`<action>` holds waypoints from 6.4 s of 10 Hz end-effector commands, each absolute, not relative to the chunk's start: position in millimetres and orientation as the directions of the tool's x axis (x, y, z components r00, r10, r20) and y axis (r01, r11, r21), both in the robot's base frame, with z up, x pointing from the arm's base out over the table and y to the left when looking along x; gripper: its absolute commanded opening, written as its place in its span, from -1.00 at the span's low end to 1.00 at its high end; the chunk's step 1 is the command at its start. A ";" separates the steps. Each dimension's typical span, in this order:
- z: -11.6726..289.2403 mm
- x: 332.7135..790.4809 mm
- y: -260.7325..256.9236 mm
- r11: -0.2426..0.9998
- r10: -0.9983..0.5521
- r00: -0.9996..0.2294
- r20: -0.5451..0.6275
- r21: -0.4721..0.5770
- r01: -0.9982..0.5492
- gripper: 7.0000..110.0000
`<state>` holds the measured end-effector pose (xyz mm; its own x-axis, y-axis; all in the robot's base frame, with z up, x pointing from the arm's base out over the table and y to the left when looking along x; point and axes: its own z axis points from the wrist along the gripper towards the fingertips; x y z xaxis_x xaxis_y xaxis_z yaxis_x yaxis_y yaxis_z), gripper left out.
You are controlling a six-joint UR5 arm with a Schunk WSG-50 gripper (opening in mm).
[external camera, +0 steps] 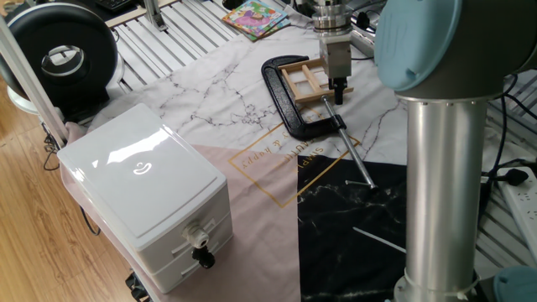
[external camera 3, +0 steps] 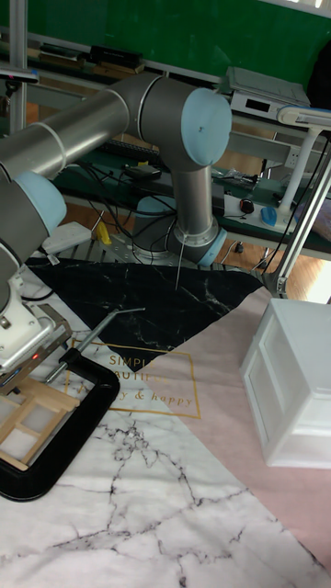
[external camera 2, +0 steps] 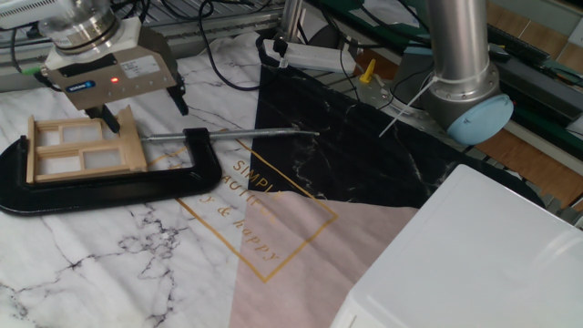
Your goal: Close a sliding window
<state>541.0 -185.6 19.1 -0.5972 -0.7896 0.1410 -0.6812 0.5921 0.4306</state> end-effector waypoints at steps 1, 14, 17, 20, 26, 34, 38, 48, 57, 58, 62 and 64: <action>17.3 547.6 -190.2 0.596 -0.790 -0.597 0.140 0.404 -0.694 0.57; 12.8 564.5 -205.1 0.588 -0.806 -0.575 0.140 0.301 -0.751 0.57; 11.8 565.4 -202.7 0.589 -0.805 -0.576 0.139 0.291 -0.754 0.57; 8.1 577.5 -209.3 0.590 -0.807 -0.573 0.142 0.239 -0.772 0.57; 5.8 589.7 -213.0 0.566 -0.824 -0.551 0.131 0.190 -0.802 0.57; 19.2 574.6 -204.3 0.576 -0.817 -0.555 0.156 0.268 -0.772 0.57; 14.8 574.0 -197.8 0.577 -0.815 -0.563 0.140 0.294 -0.762 0.57; 2.6 589.1 -197.7 0.560 -0.827 -0.550 0.117 0.266 -0.785 0.57; 13.9 582.9 -190.9 0.578 -0.814 -0.564 0.135 0.271 -0.770 0.57; 23.4 580.6 -189.6 0.576 -0.815 -0.562 0.141 0.297 -0.761 0.57; 74.6 592.8 -180.9 0.622 -0.781 -0.598 0.180 0.311 -0.718 0.57; 94.1 640.8 -167.7 0.665 -0.732 -0.681 0.021 0.238 -0.708 0.57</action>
